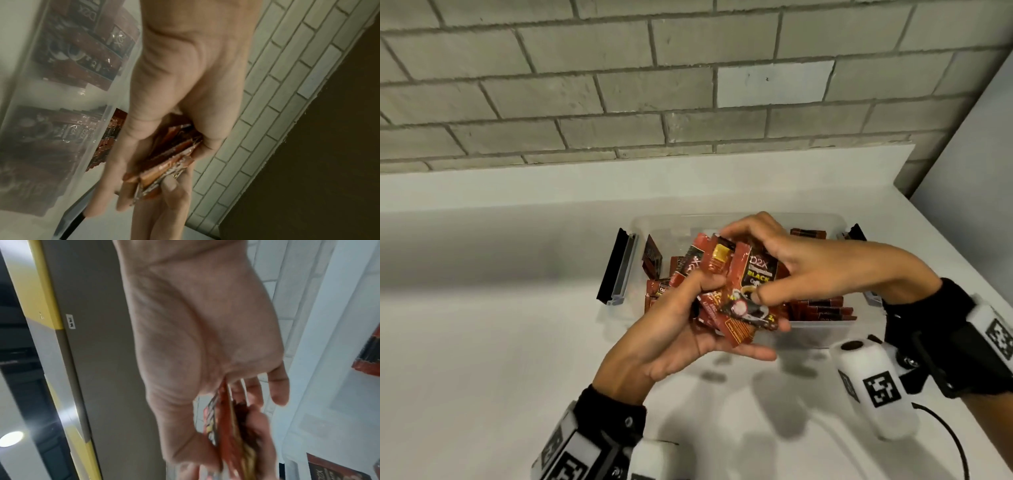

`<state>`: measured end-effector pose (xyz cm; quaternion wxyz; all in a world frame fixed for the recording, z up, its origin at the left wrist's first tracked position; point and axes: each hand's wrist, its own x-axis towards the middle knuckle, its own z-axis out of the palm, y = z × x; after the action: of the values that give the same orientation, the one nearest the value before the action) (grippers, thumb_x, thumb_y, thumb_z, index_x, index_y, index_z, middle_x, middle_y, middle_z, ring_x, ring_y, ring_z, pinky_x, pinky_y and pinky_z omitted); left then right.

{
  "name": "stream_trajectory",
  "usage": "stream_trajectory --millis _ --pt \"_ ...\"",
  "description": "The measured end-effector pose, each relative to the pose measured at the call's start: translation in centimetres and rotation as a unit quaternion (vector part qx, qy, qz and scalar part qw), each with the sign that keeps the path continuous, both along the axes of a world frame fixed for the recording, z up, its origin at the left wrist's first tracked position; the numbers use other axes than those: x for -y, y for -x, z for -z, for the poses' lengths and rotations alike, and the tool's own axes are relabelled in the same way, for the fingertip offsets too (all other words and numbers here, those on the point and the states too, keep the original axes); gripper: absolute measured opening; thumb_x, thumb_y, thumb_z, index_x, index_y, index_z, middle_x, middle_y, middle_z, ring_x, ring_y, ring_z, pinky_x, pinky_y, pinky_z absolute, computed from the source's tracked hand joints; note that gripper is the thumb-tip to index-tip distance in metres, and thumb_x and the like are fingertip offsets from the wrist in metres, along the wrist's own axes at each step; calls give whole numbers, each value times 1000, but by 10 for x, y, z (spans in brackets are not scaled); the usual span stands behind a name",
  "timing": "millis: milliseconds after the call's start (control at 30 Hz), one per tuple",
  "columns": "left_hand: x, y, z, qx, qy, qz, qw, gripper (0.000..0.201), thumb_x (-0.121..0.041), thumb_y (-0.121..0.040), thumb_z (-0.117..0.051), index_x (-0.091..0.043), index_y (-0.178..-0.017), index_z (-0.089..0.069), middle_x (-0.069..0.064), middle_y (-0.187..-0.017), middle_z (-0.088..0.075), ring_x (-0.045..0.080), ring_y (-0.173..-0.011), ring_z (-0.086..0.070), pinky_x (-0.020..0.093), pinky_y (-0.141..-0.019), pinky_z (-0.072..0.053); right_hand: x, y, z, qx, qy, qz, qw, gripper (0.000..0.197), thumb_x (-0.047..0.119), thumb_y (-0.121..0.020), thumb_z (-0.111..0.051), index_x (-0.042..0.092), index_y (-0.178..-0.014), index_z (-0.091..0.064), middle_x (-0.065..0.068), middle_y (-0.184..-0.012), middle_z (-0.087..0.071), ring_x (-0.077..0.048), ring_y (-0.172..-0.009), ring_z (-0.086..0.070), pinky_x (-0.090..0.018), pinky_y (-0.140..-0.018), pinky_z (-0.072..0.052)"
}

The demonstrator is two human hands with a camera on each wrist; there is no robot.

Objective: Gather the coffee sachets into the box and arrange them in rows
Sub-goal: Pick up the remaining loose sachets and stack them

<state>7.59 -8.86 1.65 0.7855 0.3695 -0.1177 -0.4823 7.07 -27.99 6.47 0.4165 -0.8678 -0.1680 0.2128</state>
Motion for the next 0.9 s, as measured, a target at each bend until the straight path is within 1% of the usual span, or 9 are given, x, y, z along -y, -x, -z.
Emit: stream_trajectory --millis 67,167,267,400,533,633,700,800,900 --pt "0 2 0 -26 12 -61 998 37 -13 -88 -51 -3 -123 -53 27 -123 -60 54 -103 -59 65 -78 -51 1 4 4 -12 -79 83 993 71 12 -81 -71 38 -129 -26 4 -127 -35 -7 -108 -52 -26 -80 -56" --pt "-1 6 1 -22 8 -150 988 38 -8 -82 -51 -1 -120 -50 27 -114 -65 52 -94 -64 64 -73 -53 2 12 16 -34 -190 197 961 59 11 -80 -69 34 -126 -39 2 -124 -49 -13 -107 -59 -31 -84 -56" --pt "2 12 3 2 -1 -210 978 34 1 -82 -53 -5 -116 -51 23 -111 -67 50 -92 -65 68 -71 -50 1 20 27 -40 -267 255 928 43 6 -83 -64 21 -120 -51 -2 -114 -63 -14 -100 -66 -27 -80 -57" --pt "6 15 7 23 -55 -281 958 29 8 -89 -45 -6 -113 -53 19 -104 -70 45 -90 -68 65 -71 -52 5 28 33 -16 -330 335 883 41 -6 -83 -61 15 -117 -54 -6 -111 -63 -17 -91 -69 -28 -68 -59" --pt "10 14 15 50 -102 -355 928 27 6 -86 -55 -15 -102 -61 4 -92 -74 23 -86 -72 43 -65 -60 9 39 29 68 -218 362 904 45 -3 -82 -65 24 -117 -57 6 -104 -66 -5 -80 -69 -16 -62 -54" --pt "15 14 17 49 -89 -373 922 28 5 -85 -57 -17 -102 -61 5 -96 -74 26 -90 -71 44 -69 -60 2 48 25 125 -130 364 914 62 1 -81 -69 34 -128 -47 15 -94 -64 8 -76 -66 -9 -61 -51" --pt "18 14 18 44 -86 -377 921 30 4 -84 -59 -17 -106 -61 8 -103 -73 28 -95 -70 45 -73 -59 -10 51 27 168 -37 356 918 63 8 -83 -69 32 -133 -39 18 -83 -65 4 -77 -66 -15 -66 -55" --pt "23 16 20 54 -95 -371 922 30 1 -80 -64 -14 -106 -64 12 -105 -72 31 -98 -69 47 -79 -58 -27 50 32 222 63 311 922 39 25 -89 -62 27 -124 -46 10 -87 -69 -6 -82 -66 -31 -74 -57" --pt "29 21 20 73 -83 -349 931 27 -11 -78 -64 -16 -104 -67 12 -105 -72 30 -98 -69 46 -81 -57 -39 45 33 237 67 295 923 37 46 -92 -46 25 -121 -54 5 -100 -70 -10 -89 -67 -25 -77 -55"
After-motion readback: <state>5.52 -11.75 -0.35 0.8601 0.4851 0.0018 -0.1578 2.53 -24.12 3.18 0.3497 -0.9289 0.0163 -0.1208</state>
